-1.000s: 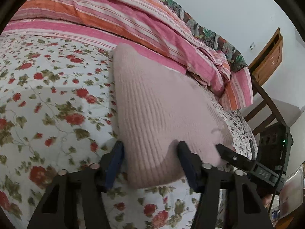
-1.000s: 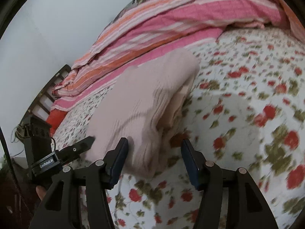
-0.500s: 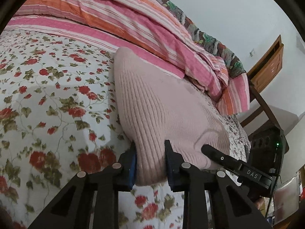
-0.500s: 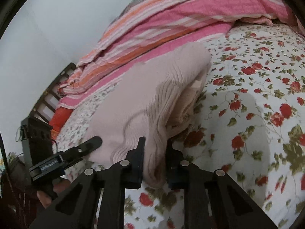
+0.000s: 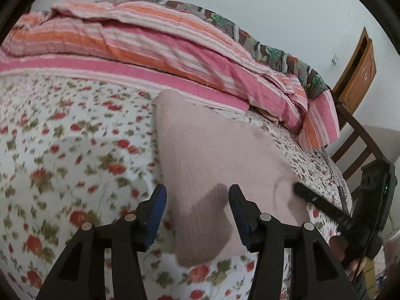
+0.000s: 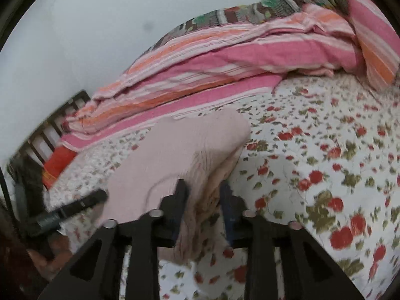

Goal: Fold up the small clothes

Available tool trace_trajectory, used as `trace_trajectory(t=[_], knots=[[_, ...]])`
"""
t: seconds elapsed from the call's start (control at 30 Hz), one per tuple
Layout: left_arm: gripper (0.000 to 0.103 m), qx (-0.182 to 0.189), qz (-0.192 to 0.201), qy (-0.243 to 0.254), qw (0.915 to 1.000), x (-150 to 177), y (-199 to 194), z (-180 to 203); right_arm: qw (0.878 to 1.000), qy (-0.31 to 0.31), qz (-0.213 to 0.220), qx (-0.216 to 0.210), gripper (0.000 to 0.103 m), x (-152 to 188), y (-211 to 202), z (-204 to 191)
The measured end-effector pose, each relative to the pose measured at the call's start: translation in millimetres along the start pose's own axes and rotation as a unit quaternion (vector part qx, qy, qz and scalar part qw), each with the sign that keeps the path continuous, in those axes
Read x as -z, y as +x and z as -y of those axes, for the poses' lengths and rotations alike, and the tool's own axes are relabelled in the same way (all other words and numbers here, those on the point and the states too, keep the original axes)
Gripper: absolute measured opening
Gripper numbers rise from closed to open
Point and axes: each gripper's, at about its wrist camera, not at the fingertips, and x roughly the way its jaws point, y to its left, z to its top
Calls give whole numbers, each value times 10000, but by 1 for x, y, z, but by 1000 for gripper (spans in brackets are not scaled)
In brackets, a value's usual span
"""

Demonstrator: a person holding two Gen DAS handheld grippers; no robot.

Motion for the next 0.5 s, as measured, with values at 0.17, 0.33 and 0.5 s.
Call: trace_trajectory(t=[0.17, 0.33, 0.5], knots=[[55, -455, -359, 312, 9978, 8, 15, 9, 9974, -273, -316, 595, 13, 15, 8, 1], [55, -529, -284, 359, 9975, 5, 0, 15, 9965, -286, -210, 753, 21, 8, -24, -2], [69, -898, 33, 537, 9945, -8, -29, 35, 9922, -420, -117, 1169, 47, -12, -55, -22]])
